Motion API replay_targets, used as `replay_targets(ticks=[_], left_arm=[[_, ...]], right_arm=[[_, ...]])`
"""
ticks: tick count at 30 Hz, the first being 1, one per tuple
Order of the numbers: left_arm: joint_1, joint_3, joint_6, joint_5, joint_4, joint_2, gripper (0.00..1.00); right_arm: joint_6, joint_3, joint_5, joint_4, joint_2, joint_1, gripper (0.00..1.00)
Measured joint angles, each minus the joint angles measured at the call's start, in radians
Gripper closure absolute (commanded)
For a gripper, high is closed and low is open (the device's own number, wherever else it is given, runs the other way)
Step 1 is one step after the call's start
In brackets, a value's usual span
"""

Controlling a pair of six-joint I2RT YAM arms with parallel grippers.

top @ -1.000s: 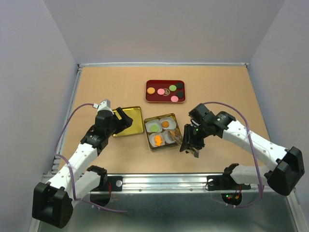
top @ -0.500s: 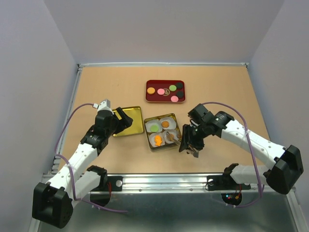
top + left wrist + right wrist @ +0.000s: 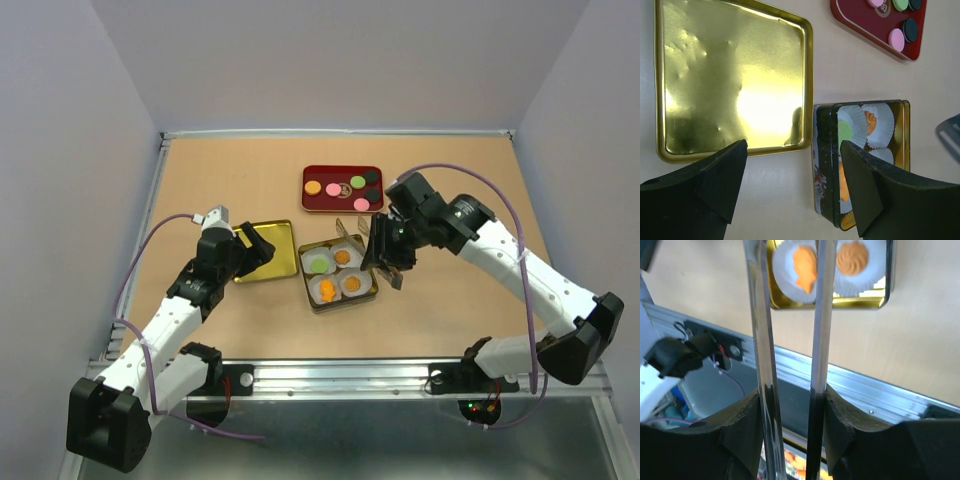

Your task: Pack the cookies

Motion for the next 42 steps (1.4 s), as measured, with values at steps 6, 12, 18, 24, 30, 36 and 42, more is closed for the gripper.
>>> replay_targets(ticks=[6,12,18,24,30,36,42], left_arm=[[0.000,0.000,0.000,0.000,0.000,-0.004,0.14],[0.000,0.000,0.000,0.001,0.000,-0.006,0.14],[0.000,0.021,0.005,0.000,-0.018,-0.004,0.14],[0.000,0.063,0.034,0.000,-0.021,0.010,0.14],[0.000,0.063,0.051,0.000,-0.036,0.013,0.14],[0.000,0.063,0.053,0.000,-0.046,0.013,0.14],[0.000,0.063,0.053,0.000,-0.047,0.018,0.14]], right_arm=[[-0.048,0.220,0.100,-0.029,0.128,-0.031,0.50],[-0.110,0.263,0.161,-0.011,0.266,-0.210,0.51],[-0.177,0.263,0.215,0.040,0.381,-0.414,0.53],[-0.226,0.229,0.300,0.149,0.451,-0.444,0.54],[-0.251,0.131,0.305,0.261,0.537,-0.445,0.53],[-0.266,0.054,0.275,0.339,0.551,-0.455,0.51],[-0.280,-0.021,0.237,0.390,0.551,-0.477,0.39]])
